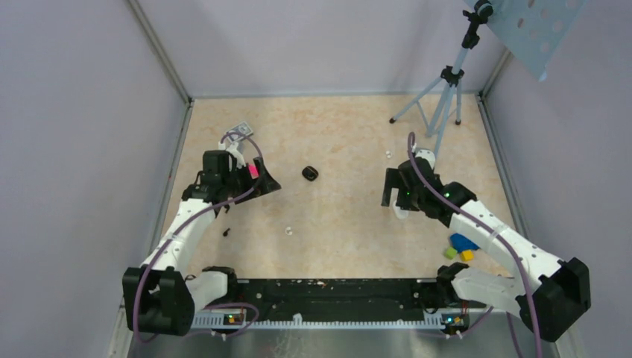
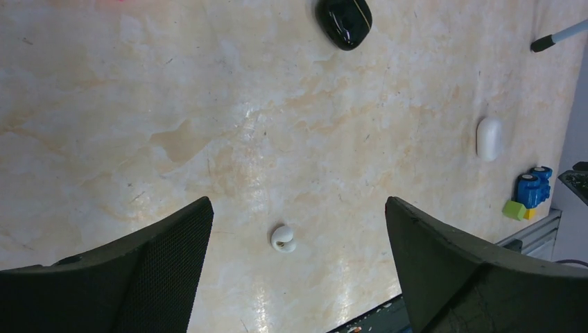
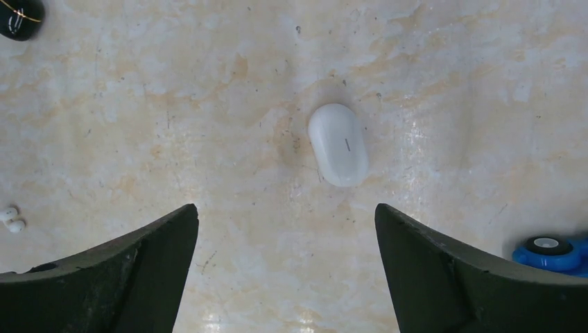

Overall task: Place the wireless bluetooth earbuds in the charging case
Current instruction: Move the charging case to the center of the board.

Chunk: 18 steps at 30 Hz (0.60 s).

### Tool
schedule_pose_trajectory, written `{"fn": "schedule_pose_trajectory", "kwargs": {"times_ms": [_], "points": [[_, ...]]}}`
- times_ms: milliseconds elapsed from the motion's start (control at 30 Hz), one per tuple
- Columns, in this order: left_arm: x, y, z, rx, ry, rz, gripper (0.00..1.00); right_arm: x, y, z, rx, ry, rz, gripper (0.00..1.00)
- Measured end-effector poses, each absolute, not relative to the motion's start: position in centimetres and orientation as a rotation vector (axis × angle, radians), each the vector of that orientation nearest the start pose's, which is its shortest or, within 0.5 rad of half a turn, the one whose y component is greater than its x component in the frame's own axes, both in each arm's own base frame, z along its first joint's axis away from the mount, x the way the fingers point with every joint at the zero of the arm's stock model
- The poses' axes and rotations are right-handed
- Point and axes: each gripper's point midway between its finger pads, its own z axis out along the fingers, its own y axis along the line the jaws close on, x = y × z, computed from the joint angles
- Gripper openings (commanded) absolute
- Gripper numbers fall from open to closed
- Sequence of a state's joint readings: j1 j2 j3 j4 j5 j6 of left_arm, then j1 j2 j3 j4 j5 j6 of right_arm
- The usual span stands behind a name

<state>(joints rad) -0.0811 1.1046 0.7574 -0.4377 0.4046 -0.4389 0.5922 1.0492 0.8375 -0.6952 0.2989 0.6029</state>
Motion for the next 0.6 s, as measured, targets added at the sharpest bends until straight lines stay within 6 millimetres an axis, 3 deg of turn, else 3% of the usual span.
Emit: {"fn": "schedule_pose_trajectory", "kwargs": {"times_ms": [400, 500, 600], "points": [[27.4, -12.9, 13.4, -0.153, 2.403, -0.826, 0.99, 24.0, 12.5, 14.0, 0.068, 2.389, 0.175, 0.98], [26.8, -14.8, 13.2, -0.081, 2.435, -0.838, 0.99, 24.1, 11.9, 13.7, 0.046, 2.396, 0.128, 0.99], [25.7, -18.2, 13.3, 0.044, 2.462, -0.875, 0.99, 24.6, 11.3, 12.4, 0.028, 2.459, 0.099, 0.96]]}}
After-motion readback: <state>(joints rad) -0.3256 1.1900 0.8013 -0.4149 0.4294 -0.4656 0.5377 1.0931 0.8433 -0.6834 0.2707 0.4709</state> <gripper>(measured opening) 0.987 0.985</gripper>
